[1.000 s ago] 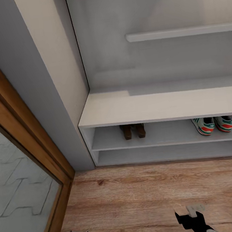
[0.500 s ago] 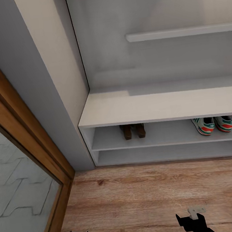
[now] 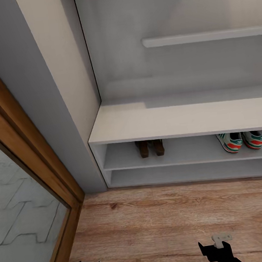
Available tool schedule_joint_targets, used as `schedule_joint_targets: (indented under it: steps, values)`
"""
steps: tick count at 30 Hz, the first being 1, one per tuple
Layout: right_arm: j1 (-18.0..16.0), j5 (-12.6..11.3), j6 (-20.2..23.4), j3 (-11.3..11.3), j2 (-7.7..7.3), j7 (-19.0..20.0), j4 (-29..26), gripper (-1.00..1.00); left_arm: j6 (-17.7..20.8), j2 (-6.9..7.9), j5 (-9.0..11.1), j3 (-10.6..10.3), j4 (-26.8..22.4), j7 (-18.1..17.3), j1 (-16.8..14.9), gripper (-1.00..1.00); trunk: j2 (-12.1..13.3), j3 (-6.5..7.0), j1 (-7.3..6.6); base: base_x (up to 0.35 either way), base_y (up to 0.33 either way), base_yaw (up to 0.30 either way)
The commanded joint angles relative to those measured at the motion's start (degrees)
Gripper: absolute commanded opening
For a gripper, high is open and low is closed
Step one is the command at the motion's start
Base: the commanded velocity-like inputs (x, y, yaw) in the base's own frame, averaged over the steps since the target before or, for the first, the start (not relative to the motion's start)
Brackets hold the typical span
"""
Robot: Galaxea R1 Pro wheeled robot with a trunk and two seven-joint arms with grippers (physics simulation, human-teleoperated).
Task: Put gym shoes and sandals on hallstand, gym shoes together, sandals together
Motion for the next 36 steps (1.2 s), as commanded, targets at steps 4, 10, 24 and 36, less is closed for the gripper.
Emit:
schedule_joint_targets:
  steps: [4,10,24,36]
  values:
    - [-0.03,0.51,-0.18,-0.51,-0.01,0.20,0.05,1.00,-0.30,-0.03,-0.57,0.48,0.07,-0.30,-0.06,1.00,-0.02,-0.04,-0.01,0.000,0.000,0.000]
    - [-0.03,0.54,-0.13,-0.51,-0.01,0.19,0.05,1.00,-0.30,-0.03,-0.57,0.47,0.10,-0.28,-0.06,1.00,-0.02,-0.04,-0.01,0.000,0.000,0.000]
    - [0.86,0.59,0.11,-0.51,0.45,0.11,0.05,1.00,-0.30,-0.03,-0.64,0.46,0.42,-0.34,-0.04,1.00,-0.02,-0.04,-0.01,0.000,0.000,0.000]
    - [3.58,0.59,0.15,-0.51,1.40,0.11,0.05,1.00,-0.30,-0.03,-0.66,0.51,0.54,-0.30,0.30,1.00,-0.02,-0.04,-0.01,0.000,0.000,0.000]
